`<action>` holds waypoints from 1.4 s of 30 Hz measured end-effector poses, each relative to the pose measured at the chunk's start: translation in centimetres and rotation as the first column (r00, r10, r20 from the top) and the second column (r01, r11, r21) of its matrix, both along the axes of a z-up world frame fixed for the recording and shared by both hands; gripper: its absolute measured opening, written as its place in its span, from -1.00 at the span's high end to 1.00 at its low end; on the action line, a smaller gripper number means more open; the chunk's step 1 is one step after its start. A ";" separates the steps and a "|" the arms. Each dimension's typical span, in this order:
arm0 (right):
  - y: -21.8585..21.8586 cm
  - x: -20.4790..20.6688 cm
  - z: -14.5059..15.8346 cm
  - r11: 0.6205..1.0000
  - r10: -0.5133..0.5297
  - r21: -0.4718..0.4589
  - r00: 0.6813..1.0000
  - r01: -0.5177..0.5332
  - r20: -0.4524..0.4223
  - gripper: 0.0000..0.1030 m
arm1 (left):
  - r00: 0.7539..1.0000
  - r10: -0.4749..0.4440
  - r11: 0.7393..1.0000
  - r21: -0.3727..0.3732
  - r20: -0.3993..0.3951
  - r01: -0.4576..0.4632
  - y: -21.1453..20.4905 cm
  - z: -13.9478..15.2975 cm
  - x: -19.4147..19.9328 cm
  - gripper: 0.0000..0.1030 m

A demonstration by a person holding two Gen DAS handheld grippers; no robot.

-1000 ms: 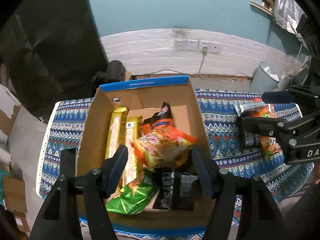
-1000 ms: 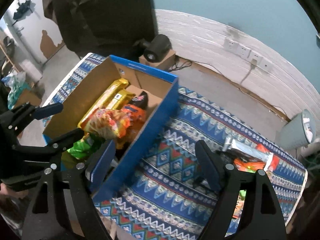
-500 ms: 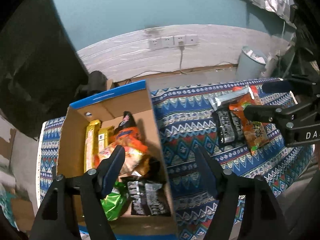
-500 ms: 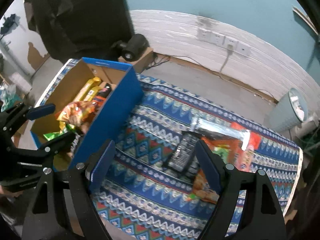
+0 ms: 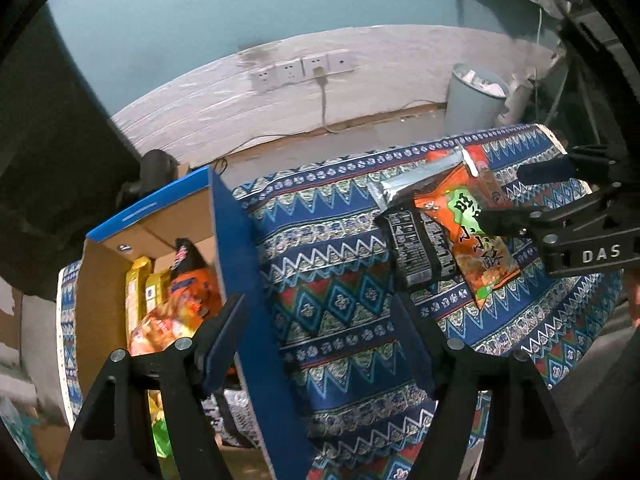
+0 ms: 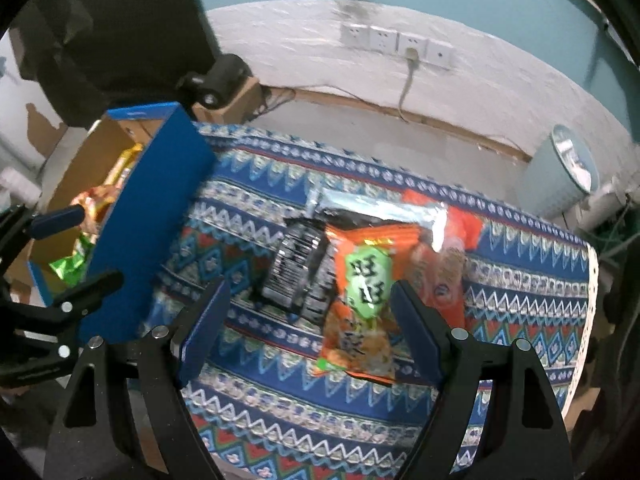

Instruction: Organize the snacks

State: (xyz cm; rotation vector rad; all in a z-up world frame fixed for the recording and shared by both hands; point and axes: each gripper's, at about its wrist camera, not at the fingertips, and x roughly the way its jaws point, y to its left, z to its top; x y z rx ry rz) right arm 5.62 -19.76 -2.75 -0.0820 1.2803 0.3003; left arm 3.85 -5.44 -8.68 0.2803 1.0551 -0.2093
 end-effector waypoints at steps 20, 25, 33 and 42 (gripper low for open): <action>-2.9 1.4 -8.5 0.997 -0.065 -0.043 0.986 0.059 -0.151 -0.60 | 0.992 -0.097 0.989 0.103 -0.077 0.104 -4.8 -6.1 2.7 -0.44; -3.3 1.4 -9.8 0.997 -0.071 -0.036 0.986 0.066 -0.153 -0.60 | 0.991 -0.095 0.988 0.117 -0.094 0.106 -5.6 -6.8 3.6 -0.47; -3.8 0.8 -11.4 0.999 -0.052 -0.006 0.984 0.051 -0.173 0.18 | 0.991 -0.065 0.992 0.102 -0.119 0.077 -6.6 -7.4 4.9 -0.50; -6.4 -0.1 -7.7 0.997 -0.073 0.026 0.992 0.076 -0.099 0.32 | 0.979 0.017 0.997 -0.066 -0.201 -0.031 -7.3 -7.8 6.9 -0.56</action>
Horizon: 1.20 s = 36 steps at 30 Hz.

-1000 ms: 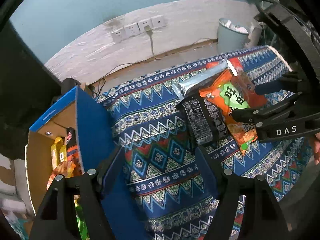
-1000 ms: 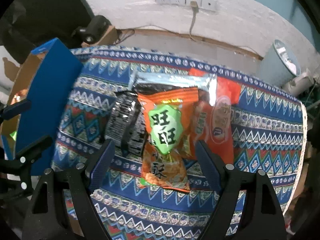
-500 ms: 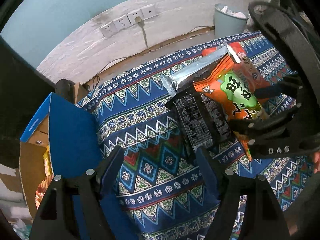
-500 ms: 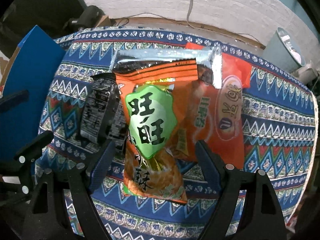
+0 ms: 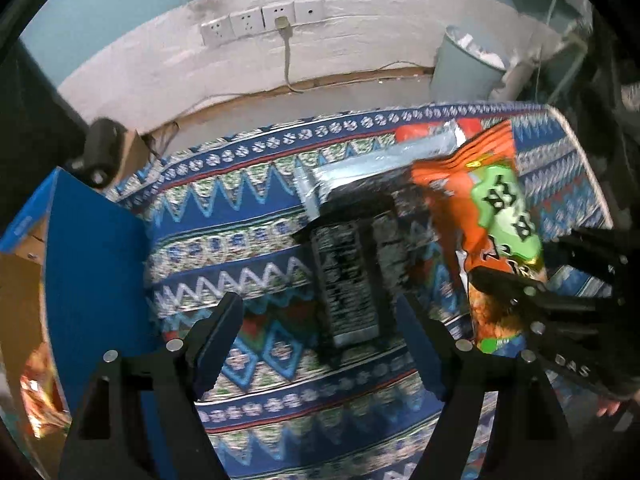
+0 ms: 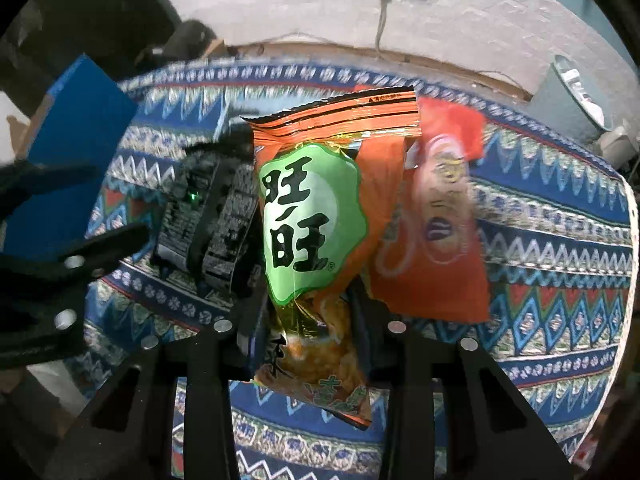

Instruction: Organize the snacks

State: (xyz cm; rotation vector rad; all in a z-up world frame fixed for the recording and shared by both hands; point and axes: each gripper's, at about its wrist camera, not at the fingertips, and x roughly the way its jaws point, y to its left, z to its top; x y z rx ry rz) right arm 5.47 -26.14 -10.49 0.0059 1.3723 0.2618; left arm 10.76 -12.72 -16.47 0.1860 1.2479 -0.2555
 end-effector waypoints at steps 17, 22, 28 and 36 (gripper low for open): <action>-5.7 0.3 1.4 0.993 -0.117 0.026 0.993 0.117 0.027 0.32 | 0.979 0.131 0.989 -0.048 -0.154 -0.140 -1.9 -4.6 2.6 -0.63; -5.7 0.7 1.2 0.992 -0.126 0.033 0.992 0.125 0.026 0.32 | 0.975 0.142 0.988 -0.028 -0.169 -0.149 -1.8 -6.4 2.7 -0.72; -5.5 0.8 1.3 0.993 -0.112 0.027 0.993 0.112 0.028 0.32 | 0.989 0.096 0.995 0.002 -0.116 -0.097 -3.0 -6.5 2.4 -0.57; -5.3 0.6 1.5 0.994 -0.110 0.016 0.993 0.109 0.032 0.32 | 0.997 0.049 0.999 0.021 -0.063 -0.048 -2.2 -5.4 1.6 -0.25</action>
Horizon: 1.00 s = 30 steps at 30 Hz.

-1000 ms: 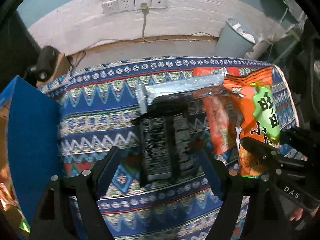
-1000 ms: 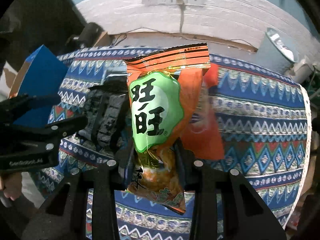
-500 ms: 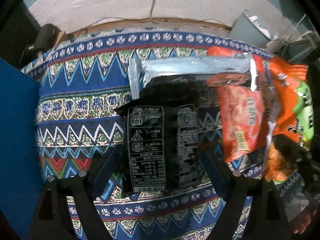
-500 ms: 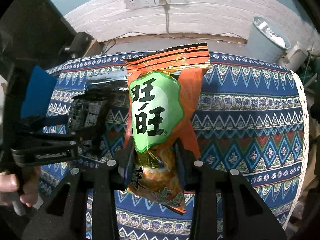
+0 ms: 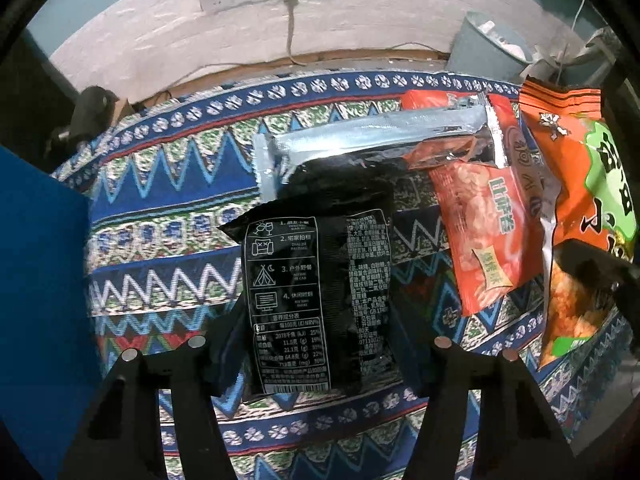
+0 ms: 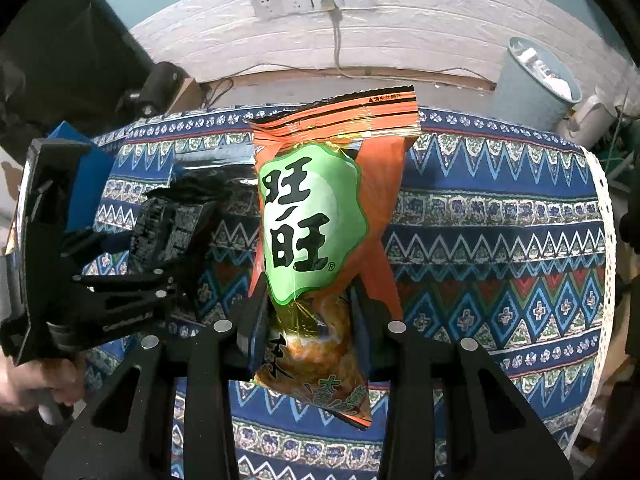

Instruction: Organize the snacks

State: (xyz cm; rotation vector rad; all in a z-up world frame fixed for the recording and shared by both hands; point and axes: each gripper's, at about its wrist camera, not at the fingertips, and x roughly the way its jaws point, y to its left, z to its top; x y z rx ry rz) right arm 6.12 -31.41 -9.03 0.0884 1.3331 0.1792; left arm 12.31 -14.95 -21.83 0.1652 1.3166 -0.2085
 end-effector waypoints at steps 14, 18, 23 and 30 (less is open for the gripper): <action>2.1 -0.5 2.2 0.999 0.038 -0.020 0.999 -0.037 0.039 0.32 | 0.994 -0.031 0.999 0.024 0.105 0.029 1.1 5.2 -2.9 -0.25; 3.0 -0.8 3.2 0.998 0.053 -0.021 0.997 -0.052 0.056 0.32 | 0.991 -0.017 1.000 0.025 0.129 0.014 2.4 6.5 -3.5 -0.25; 4.2 -1.1 4.4 0.997 0.071 -0.022 0.995 -0.070 0.074 0.32 | 0.986 -0.012 0.999 0.031 0.164 0.007 3.5 8.1 -4.6 -0.25; 5.6 -1.8 6.2 0.995 0.094 -0.022 0.991 -0.092 0.097 0.32 | 0.974 -0.033 0.998 0.057 0.222 0.021 3.9 10.4 -6.4 -0.25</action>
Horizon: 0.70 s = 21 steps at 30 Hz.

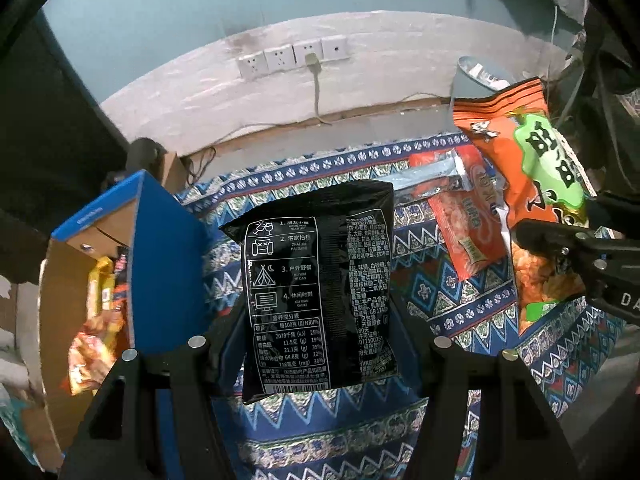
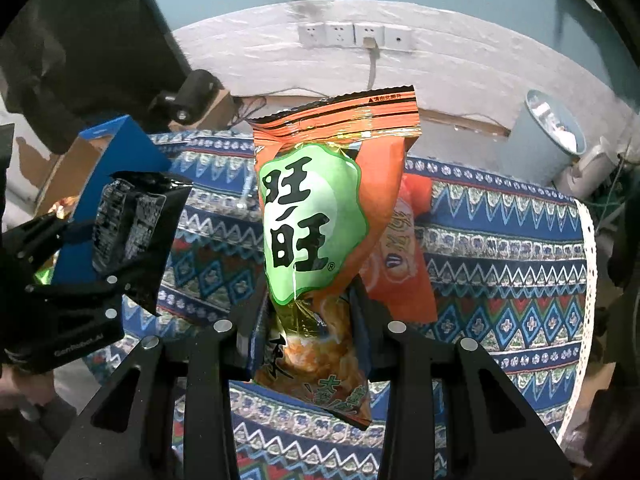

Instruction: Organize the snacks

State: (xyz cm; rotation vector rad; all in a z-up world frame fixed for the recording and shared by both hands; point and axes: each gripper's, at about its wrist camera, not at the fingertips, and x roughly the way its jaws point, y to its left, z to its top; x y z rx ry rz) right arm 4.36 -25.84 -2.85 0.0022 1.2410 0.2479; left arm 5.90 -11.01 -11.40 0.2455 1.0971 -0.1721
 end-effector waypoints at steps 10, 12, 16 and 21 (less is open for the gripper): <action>2.1 -0.7 2.3 0.999 0.039 0.013 0.999 -0.039 0.039 0.32 | 0.998 -0.025 1.000 0.011 0.064 0.025 1.1 3.2 -2.0 -0.25; 2.6 -0.9 2.8 0.999 0.048 0.018 0.998 -0.049 0.048 0.32 | 0.997 -0.027 1.000 0.014 0.073 0.026 1.4 3.7 -2.3 -0.25; 3.6 -1.1 3.8 0.997 0.068 0.028 0.996 -0.070 0.065 0.32 | 0.996 -0.019 1.000 0.009 0.088 0.018 2.4 4.6 -2.9 -0.25; 5.1 -1.2 4.8 0.995 0.090 0.042 0.992 -0.094 0.082 0.32 | 0.993 -0.006 1.000 0.022 0.118 0.003 3.5 5.6 -3.5 -0.25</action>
